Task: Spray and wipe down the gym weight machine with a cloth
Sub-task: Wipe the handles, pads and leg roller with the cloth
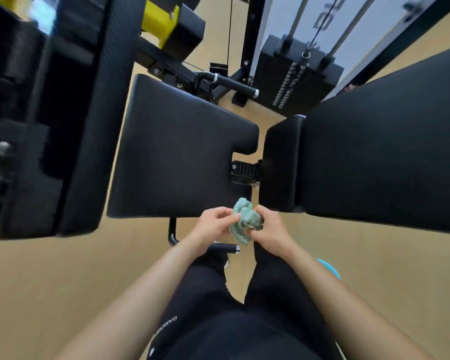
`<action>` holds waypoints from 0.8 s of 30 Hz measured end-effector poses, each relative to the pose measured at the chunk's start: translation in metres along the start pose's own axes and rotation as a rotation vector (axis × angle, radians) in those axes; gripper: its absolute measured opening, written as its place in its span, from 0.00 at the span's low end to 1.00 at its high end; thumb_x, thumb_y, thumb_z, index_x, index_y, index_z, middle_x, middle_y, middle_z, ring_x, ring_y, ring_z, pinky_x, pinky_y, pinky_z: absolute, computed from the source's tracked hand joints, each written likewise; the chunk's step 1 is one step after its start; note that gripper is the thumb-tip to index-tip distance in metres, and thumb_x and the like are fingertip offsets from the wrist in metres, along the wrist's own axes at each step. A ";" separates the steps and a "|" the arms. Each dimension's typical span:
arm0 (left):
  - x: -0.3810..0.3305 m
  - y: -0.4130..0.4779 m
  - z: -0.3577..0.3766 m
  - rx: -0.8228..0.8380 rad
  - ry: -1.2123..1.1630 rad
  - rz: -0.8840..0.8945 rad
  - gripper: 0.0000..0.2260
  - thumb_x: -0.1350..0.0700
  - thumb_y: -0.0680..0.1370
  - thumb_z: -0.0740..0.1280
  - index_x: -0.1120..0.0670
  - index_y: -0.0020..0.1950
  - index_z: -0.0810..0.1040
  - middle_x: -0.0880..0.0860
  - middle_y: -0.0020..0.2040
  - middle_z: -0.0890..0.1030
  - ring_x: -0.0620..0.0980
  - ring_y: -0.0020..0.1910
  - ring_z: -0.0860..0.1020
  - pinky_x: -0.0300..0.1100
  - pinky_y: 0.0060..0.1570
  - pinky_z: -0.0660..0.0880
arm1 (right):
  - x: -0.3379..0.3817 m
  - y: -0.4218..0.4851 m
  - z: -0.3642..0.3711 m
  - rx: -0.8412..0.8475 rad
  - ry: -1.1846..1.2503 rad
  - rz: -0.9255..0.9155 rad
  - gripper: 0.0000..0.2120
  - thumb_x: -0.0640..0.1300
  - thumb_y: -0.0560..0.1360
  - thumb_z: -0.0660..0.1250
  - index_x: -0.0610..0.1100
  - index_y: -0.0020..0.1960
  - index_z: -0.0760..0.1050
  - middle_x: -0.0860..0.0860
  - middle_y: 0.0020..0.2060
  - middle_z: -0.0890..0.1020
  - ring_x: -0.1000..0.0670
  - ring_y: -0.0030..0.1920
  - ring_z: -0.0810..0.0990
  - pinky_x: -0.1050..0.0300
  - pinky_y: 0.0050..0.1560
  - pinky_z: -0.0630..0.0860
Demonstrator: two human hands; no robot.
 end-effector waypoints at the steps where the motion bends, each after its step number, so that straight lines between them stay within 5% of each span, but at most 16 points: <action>1: -0.001 -0.008 0.000 0.018 0.000 0.029 0.07 0.53 0.80 0.73 0.56 0.53 0.84 0.54 0.50 0.87 0.52 0.52 0.86 0.50 0.56 0.83 | 0.004 -0.012 -0.001 0.020 0.031 -0.011 0.12 0.43 0.69 0.79 0.47 0.45 0.76 0.54 0.37 0.80 0.56 0.37 0.77 0.58 0.39 0.75; 6: -0.019 -0.048 -0.005 -0.001 -0.047 0.117 0.08 0.53 0.79 0.72 0.55 0.43 0.79 0.49 0.39 0.83 0.46 0.40 0.81 0.42 0.42 0.78 | 0.024 -0.064 -0.004 0.089 0.233 0.009 0.10 0.53 0.75 0.75 0.47 0.48 0.81 0.57 0.41 0.84 0.58 0.42 0.81 0.62 0.46 0.76; 9: -0.028 -0.070 -0.010 -0.034 -0.118 0.180 0.07 0.52 0.78 0.73 0.55 0.48 0.82 0.51 0.42 0.84 0.49 0.43 0.81 0.45 0.46 0.78 | 0.030 -0.079 -0.004 -0.065 0.364 0.042 0.25 0.64 0.74 0.67 0.40 0.48 0.81 0.51 0.42 0.83 0.52 0.45 0.80 0.54 0.50 0.74; 12: -0.031 -0.095 -0.014 -0.112 -0.106 0.285 0.04 0.56 0.81 0.70 0.53 0.53 0.84 0.51 0.45 0.86 0.48 0.46 0.83 0.43 0.49 0.79 | 0.040 -0.083 -0.002 -0.166 0.303 -0.017 0.11 0.52 0.79 0.71 0.46 0.56 0.80 0.53 0.52 0.84 0.52 0.53 0.82 0.55 0.55 0.77; 16: -0.018 -0.136 -0.012 -0.236 -0.046 0.364 0.07 0.60 0.83 0.66 0.56 0.56 0.85 0.47 0.44 0.86 0.43 0.43 0.83 0.35 0.44 0.78 | 0.064 -0.084 0.005 -0.044 0.179 -0.219 0.28 0.46 0.78 0.74 0.51 0.75 0.70 0.60 0.67 0.74 0.58 0.61 0.77 0.63 0.59 0.74; 20: 0.004 -0.172 -0.017 -0.292 0.080 0.401 0.10 0.60 0.84 0.65 0.59 0.61 0.84 0.55 0.53 0.86 0.44 0.49 0.83 0.37 0.51 0.78 | 0.087 -0.089 0.019 0.051 0.056 -0.503 0.36 0.37 0.76 0.74 0.53 0.79 0.65 0.57 0.72 0.68 0.59 0.68 0.72 0.65 0.65 0.72; 24: 0.021 -0.210 -0.032 -0.369 0.178 0.434 0.10 0.63 0.82 0.67 0.51 0.59 0.84 0.48 0.54 0.86 0.38 0.52 0.83 0.34 0.55 0.77 | 0.101 -0.095 0.040 0.193 -0.018 -0.528 0.31 0.30 0.74 0.70 0.55 0.71 0.75 0.57 0.61 0.77 0.60 0.48 0.78 0.61 0.55 0.78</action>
Point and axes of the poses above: each hand's wrist, its own y-axis towards the middle knuckle, its own z-axis out of the palm, x = y × z, the point moved 1 cm from there along y, towards the middle knuckle
